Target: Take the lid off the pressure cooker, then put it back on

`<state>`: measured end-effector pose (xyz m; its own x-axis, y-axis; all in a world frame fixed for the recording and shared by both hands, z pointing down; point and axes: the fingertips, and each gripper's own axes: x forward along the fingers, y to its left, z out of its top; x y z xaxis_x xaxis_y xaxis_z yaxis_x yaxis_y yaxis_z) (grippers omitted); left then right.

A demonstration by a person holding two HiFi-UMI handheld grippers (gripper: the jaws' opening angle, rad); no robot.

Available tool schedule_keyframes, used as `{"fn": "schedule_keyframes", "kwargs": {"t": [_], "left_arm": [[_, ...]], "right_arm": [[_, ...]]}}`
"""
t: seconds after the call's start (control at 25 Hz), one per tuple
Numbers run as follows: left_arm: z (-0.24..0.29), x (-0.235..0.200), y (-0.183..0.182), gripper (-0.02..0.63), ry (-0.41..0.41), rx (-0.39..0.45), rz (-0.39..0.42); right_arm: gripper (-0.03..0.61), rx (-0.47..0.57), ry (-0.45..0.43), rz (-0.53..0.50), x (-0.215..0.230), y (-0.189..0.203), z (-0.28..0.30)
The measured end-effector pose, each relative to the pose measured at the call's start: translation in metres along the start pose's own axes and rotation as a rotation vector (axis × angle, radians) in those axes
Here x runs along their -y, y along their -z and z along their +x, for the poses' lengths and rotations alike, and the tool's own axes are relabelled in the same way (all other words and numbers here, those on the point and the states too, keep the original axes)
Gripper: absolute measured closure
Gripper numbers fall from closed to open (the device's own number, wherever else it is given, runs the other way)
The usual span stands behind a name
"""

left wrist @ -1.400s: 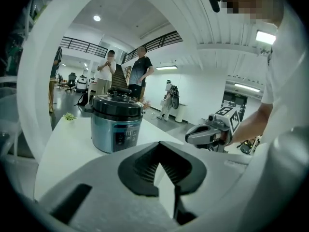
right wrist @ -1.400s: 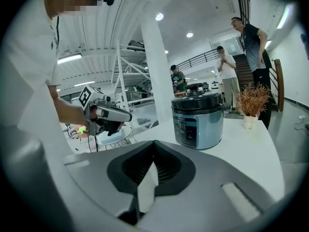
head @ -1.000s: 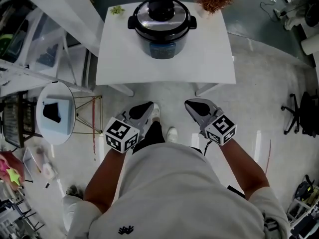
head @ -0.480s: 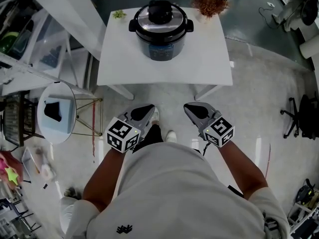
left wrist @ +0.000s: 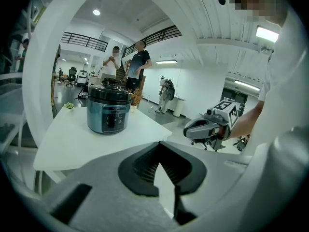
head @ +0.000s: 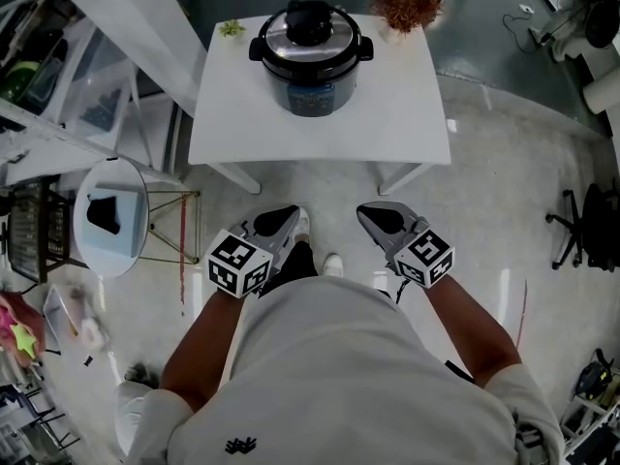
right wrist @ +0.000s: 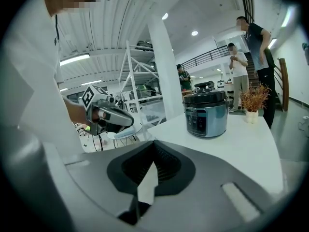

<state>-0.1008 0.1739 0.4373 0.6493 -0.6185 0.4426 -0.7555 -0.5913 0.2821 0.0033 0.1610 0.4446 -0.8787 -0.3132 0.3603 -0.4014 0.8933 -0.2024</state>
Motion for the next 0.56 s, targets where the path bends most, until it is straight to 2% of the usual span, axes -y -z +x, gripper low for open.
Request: {"fn": "schedule_keyframes", "kwargs": {"t": [0.56], "left_arm": [[0.0065, 0.0073, 0.0064, 0.607, -0.017, -0.011, 0.002]], "right_arm": [[0.568, -0.007, -0.013, -0.003, 0.0017, 0.0087, -0.0074]]}}
